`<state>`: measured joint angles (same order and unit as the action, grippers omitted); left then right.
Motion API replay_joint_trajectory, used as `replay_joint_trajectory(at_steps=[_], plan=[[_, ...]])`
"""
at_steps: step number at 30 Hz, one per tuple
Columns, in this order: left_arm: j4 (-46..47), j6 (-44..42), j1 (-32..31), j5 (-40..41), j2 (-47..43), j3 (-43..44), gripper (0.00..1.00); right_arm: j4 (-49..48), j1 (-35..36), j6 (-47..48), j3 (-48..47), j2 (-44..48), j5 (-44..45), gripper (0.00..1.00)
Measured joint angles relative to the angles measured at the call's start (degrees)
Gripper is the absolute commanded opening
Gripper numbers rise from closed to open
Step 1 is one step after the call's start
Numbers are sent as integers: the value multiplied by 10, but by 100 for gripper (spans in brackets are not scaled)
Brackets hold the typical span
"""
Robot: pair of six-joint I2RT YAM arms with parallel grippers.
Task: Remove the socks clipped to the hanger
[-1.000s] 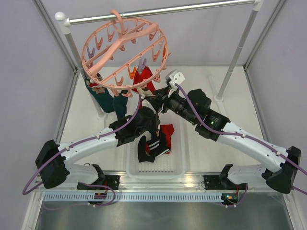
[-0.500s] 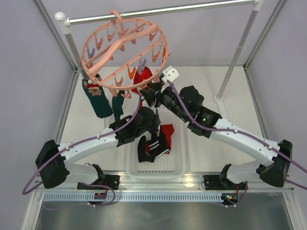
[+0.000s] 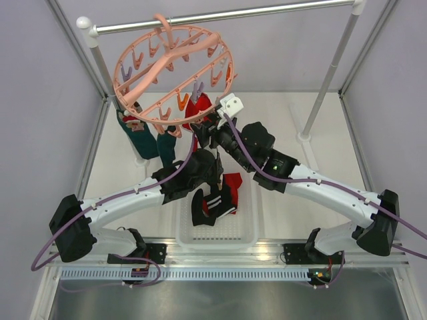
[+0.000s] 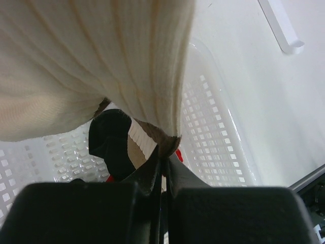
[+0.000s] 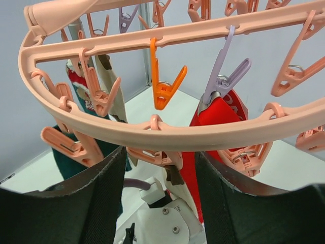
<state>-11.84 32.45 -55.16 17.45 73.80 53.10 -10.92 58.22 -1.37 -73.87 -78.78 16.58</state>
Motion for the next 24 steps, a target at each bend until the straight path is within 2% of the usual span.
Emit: replay_joint_trajectory(at_steps=[10, 16, 17, 20, 24], plan=[[0, 1, -6, 0, 0, 0, 2, -39, 11, 4, 0, -5, 28, 57], [1, 1, -7, 0, 0, 0, 2, -50, 13, 6, 0, -11, 30, 42], [0, 1, -8, 0, 0, 0, 2, -50, 13, 6, 0, -12, 30, 35], [0, 1, -9, 0, 0, 0, 2, -52, 14, 8, 0, -13, 31, 24], [0, 1, -9, 0, 0, 0, 2, -55, 15, 8, 0, -13, 35, 17]])
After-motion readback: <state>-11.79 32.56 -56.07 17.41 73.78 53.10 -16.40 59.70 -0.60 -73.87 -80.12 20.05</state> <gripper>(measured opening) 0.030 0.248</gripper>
